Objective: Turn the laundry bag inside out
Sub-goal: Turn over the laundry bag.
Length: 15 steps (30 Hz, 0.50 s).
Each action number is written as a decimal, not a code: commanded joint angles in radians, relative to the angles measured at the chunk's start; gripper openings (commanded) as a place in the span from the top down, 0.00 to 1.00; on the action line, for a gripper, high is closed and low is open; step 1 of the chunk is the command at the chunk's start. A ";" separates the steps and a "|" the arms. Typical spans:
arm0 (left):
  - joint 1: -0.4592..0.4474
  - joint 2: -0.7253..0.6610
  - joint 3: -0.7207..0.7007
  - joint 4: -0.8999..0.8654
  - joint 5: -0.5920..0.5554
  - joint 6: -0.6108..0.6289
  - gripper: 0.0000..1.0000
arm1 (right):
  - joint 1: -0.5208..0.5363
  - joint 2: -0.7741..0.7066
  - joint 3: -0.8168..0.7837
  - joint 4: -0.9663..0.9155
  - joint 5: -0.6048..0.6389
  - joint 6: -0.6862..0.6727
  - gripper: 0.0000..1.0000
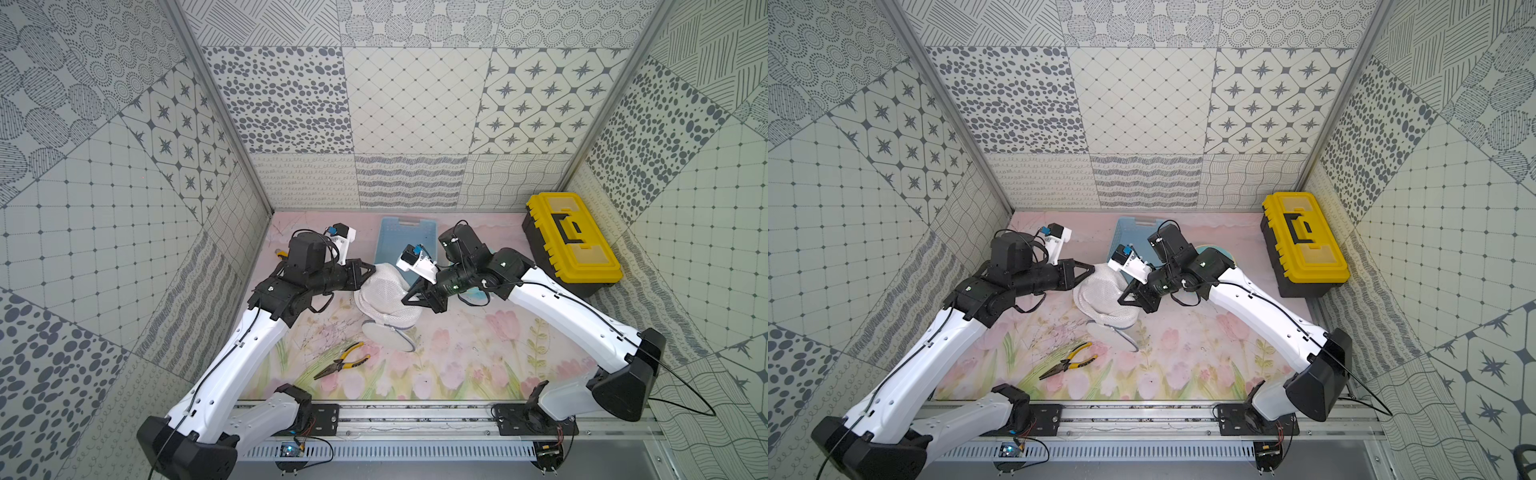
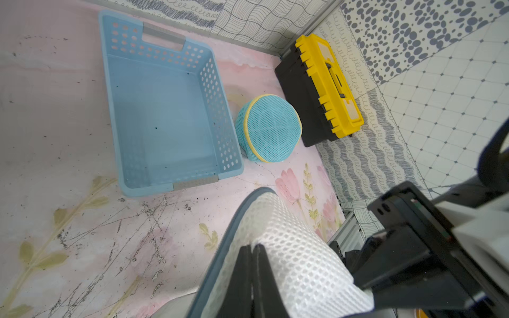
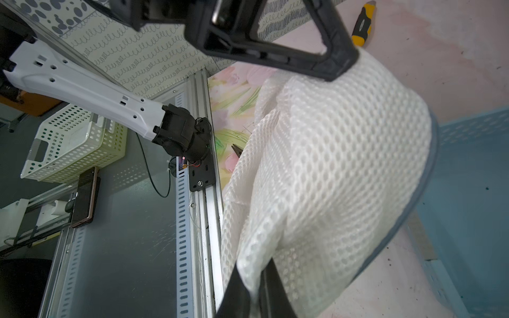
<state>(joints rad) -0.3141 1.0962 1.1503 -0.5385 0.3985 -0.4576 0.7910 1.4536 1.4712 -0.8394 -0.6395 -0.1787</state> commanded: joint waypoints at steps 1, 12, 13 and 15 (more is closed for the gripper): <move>0.104 0.057 -0.017 0.080 -0.129 -0.087 1.00 | 0.002 -0.114 -0.023 0.078 -0.077 0.014 1.00; 0.167 0.133 -0.087 0.080 0.165 -0.071 1.00 | -0.179 -0.257 -0.201 0.449 -0.106 0.319 1.00; 0.167 0.111 -0.096 0.083 0.146 -0.074 1.00 | -0.179 -0.247 -0.196 0.440 -0.118 0.314 1.00; 0.168 0.072 -0.091 0.063 0.078 -0.066 1.00 | -0.179 -0.238 -0.185 0.413 -0.101 0.296 1.00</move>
<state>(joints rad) -0.1741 1.2026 1.0775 -0.4408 0.6823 -0.5213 0.6266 1.2480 1.2407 -0.5175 -0.6842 0.0952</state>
